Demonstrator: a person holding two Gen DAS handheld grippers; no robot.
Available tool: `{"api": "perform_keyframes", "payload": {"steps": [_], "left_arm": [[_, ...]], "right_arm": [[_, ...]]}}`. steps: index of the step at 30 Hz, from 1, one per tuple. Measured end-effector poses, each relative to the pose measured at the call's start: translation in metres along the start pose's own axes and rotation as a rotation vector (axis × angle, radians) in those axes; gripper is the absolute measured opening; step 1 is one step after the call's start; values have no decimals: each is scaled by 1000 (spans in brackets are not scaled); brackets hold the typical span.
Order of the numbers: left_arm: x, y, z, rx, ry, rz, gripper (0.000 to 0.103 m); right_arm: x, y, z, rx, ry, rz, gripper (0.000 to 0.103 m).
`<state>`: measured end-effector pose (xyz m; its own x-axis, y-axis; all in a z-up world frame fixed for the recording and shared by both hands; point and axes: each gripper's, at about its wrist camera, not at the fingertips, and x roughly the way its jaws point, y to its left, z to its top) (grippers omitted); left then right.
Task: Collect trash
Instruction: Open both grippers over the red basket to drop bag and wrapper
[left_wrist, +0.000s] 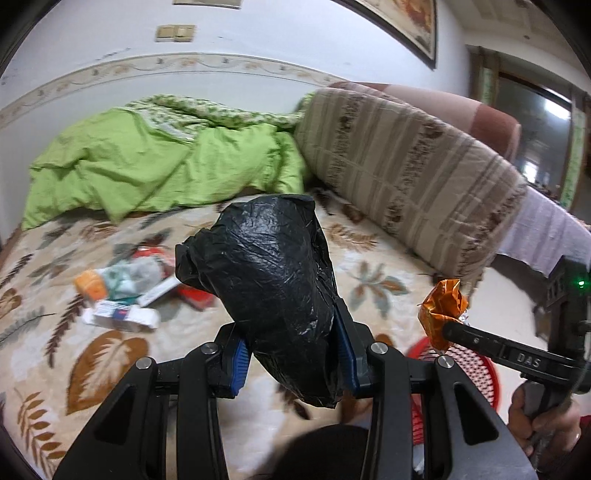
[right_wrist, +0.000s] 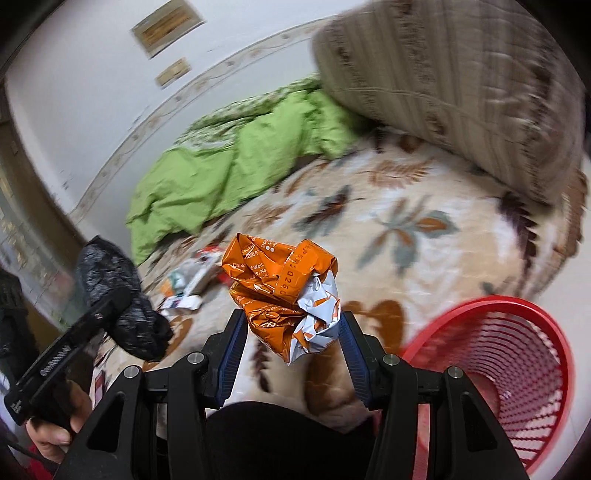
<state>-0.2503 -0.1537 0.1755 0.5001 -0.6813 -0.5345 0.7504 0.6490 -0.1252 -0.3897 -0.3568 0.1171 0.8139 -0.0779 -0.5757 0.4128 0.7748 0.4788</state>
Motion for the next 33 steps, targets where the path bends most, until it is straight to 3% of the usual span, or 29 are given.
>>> {"api": "perform_keyframes", "payload": {"steps": [4,12,21,24,33], "left_arm": [[13,-32,5,28,43,-111,39],[56,-106,-8,62,212,-341,39],[104,-167,-49,167,370,-373,40],[114,-173,-57,181,410,-369,49],[104,-154,-43,130,363,-381,62]], "right_arm": [[-24,-32,4,52,-39,-69,54],[-59,-87,-1,167,-69,-167,54],[-67,-130,-24,291,-36,-215,56],[-64,-138,-29,317,-18,-209,59],[-70,-130,-21,283,-38,-245,63]]}}
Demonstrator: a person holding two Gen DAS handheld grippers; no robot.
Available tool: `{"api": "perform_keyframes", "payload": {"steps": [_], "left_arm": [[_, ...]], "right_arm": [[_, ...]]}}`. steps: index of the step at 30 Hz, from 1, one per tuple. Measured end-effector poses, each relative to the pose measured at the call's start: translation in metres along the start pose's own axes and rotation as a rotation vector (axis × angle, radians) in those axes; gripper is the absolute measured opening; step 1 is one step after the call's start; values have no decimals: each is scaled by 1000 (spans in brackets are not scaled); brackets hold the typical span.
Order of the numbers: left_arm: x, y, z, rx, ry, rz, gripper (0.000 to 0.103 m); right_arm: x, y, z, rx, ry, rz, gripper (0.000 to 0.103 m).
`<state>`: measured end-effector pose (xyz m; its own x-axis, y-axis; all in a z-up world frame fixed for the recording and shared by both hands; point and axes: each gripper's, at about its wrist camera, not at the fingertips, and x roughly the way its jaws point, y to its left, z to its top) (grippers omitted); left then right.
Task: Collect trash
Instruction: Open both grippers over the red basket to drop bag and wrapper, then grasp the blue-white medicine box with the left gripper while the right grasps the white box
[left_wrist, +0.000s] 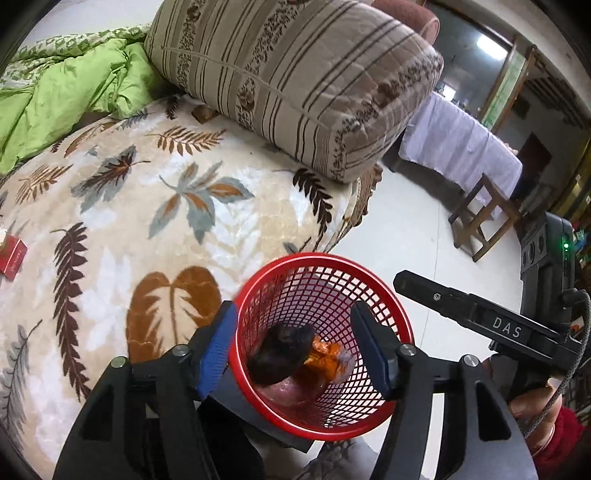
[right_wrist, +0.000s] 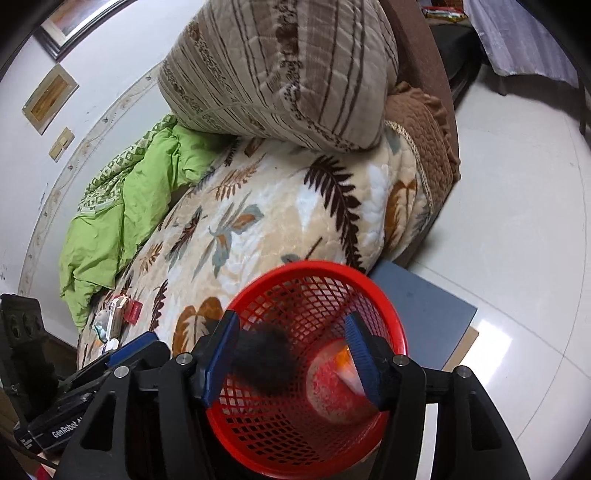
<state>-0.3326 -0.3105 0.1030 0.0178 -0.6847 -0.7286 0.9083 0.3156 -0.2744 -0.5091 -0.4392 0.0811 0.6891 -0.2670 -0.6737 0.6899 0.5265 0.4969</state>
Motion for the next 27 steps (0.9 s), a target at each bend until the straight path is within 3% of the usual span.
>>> {"api": "perform_keyframes", "payload": {"steps": [5,12,19,27], "left_arm": [[-20,13,-1,-14,-38,27,62],[-59,60,-9,-119,-99,99,63],[-112,125,-27,-244,-169,221,64],[-168,211,-73,-431,-237,375,64]], "right_arm": [[0,14,3,-8,-2,33,64],[15,53,1,-76,31,91,64],[43,129,-10,-231,87,180,64],[80,221,-33,-385,178,300,65]]}}
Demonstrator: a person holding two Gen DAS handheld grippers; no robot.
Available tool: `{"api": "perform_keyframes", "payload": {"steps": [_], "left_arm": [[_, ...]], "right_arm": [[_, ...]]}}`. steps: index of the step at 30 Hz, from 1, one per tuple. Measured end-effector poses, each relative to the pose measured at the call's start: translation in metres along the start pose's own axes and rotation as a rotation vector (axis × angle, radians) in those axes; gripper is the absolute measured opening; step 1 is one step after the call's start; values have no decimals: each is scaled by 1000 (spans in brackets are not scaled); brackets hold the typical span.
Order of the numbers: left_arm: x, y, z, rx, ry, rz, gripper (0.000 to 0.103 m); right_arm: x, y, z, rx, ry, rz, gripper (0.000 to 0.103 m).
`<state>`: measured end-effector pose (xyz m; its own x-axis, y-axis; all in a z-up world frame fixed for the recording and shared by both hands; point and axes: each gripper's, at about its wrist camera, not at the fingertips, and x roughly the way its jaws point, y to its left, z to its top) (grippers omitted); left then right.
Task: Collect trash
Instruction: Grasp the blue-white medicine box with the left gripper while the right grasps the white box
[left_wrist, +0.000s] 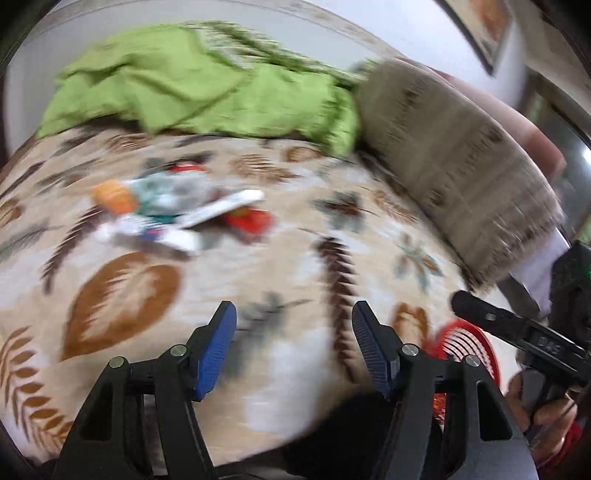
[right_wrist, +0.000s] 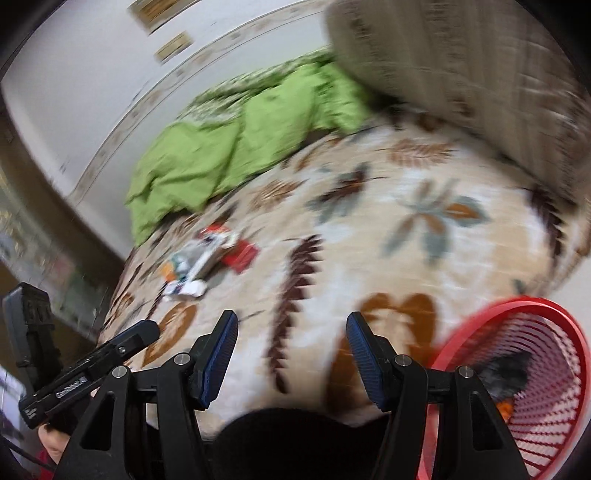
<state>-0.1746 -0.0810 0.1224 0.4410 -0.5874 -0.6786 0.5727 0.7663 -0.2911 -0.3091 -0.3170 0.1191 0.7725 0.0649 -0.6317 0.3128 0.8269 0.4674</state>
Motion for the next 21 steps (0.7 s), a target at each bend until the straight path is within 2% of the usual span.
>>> {"api": "perform_keyframes", "payload": {"steps": [8,12,17,21], "left_arm": [[-4,105,1,-205,-52,191,64],[6,139,1,-287,-56,237,64],[18,160,-7,-305,-60,298,64],[20,167,-6,-312,-67,304,64]], "right_arm": [[71,77,5,-124,113,76,65],[115,107,8,-158,168,109,65],[168,123,25,-69,185,114,65],[210,120,39,32,184,91,65]]}}
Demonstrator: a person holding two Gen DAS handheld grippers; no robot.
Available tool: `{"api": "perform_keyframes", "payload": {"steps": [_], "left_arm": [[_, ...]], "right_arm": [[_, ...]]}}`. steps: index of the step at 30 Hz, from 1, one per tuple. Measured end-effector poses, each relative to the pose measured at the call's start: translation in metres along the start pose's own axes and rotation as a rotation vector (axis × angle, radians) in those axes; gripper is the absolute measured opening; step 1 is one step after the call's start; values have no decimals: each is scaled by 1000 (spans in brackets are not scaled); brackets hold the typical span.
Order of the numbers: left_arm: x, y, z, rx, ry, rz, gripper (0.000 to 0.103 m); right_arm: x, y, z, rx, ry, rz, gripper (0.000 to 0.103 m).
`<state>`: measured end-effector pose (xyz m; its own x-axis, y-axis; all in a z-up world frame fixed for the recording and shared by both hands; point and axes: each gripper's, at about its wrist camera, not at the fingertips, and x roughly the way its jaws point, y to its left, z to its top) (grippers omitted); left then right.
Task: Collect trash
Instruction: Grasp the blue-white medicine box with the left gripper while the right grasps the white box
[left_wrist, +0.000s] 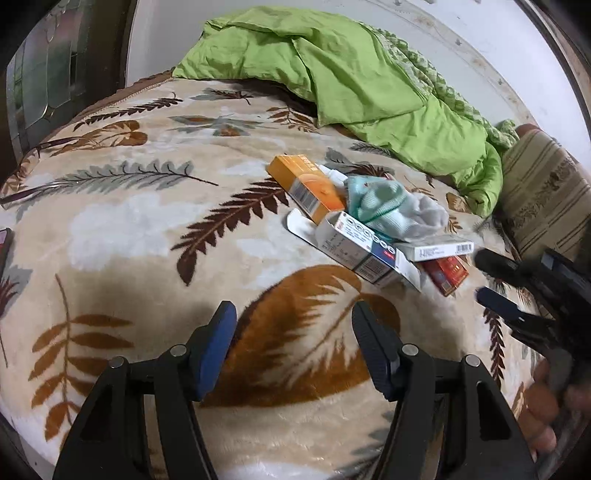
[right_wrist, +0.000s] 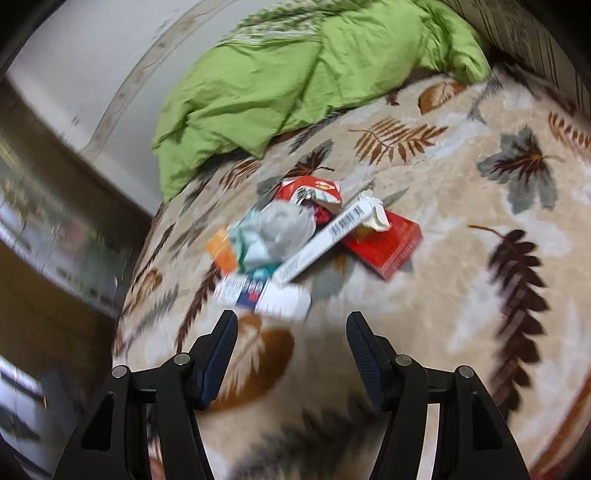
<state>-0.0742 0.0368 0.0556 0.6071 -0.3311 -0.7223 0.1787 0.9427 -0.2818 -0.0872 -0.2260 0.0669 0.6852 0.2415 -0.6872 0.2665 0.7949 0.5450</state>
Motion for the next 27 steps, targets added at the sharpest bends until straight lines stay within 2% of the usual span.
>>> {"api": "perform_keyframes", "payload": {"steps": [4,8,9,10,12,16,20,23,25,27], "left_arm": [[6,1,2,10,9,-1,64],[12,-4,2,20,32,-22,64],[13,-5,1,26,34,-25,64],[14,-7,1,32,35,-26,64],[16,-9,1,36,39,-24,64],[18,-5,2,7,49,-38,64],[12,0,2,-12,33,-41,64],[8,2,2,-21,27,-47,64],[7,3,2,-28,25,-55,64],[5,6,2,-37,22,-62,64]], "right_arm": [[38,-13,21,73,-1,-40,65],[57,-25,36,95,-29,-65,64],[58,-26,39,91,-40,-70,59],[60,-26,41,82,-47,-76,48],[64,-26,41,48,-47,-89,35],[62,-19,36,-13,-55,-88,29],[54,-12,20,-42,-37,-48,25],[46,-7,8,-18,-11,38,25],[40,3,-3,-44,7,75,22],[31,10,-13,-62,27,157,17]]}}
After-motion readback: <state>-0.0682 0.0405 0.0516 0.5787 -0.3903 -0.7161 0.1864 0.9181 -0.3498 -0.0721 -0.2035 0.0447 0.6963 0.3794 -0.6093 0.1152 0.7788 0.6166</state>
